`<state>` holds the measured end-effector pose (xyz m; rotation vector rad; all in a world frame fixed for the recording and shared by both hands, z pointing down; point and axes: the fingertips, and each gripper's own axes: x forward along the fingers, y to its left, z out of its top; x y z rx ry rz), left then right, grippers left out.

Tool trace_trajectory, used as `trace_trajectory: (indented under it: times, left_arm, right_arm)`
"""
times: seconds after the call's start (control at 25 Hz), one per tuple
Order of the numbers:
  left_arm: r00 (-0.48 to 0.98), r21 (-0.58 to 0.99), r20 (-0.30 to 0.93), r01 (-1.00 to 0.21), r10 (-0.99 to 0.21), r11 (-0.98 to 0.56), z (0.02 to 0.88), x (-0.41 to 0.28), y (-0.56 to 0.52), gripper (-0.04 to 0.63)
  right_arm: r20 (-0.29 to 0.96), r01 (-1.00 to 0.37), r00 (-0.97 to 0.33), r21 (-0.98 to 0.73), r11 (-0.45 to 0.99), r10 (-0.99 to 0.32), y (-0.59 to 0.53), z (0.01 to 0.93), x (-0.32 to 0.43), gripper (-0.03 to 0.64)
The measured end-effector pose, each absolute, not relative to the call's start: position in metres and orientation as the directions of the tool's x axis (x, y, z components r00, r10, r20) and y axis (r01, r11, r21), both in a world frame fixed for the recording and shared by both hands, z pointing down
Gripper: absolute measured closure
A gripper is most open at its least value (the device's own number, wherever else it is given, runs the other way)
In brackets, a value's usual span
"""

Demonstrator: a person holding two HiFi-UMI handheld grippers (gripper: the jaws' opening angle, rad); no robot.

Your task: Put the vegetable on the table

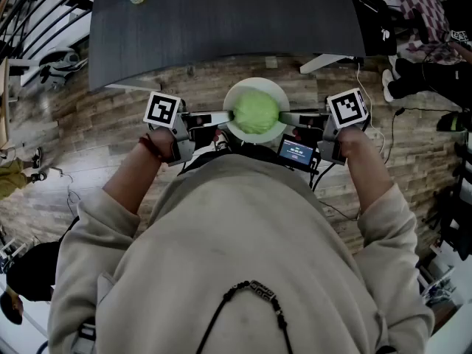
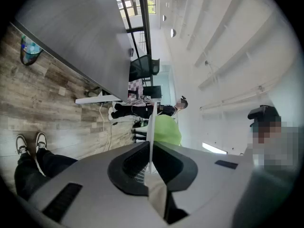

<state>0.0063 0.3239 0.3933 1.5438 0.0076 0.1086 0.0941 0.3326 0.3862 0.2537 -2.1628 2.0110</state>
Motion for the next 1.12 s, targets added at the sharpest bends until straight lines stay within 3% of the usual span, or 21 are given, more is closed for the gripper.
trace_trajectory:
  times: [0.8,1.12]
  left_arm:
    - [0.994,0.997,0.080,-0.078,0.073,-0.028,0.377,-0.016,0.333,0.572]
    - [0.993,0.994,0.106,-0.104,0.054,-0.045,0.375,0.019,0.317,0.572]
  right_arm:
    - [0.268,-0.270,-0.963,-0.956,0.114,-0.032,0.345,0.374,0.075,0.588]
    - [0.268,-0.268,-0.963,-0.955,0.130,-0.012,0.328,0.371,0.112,0.588]
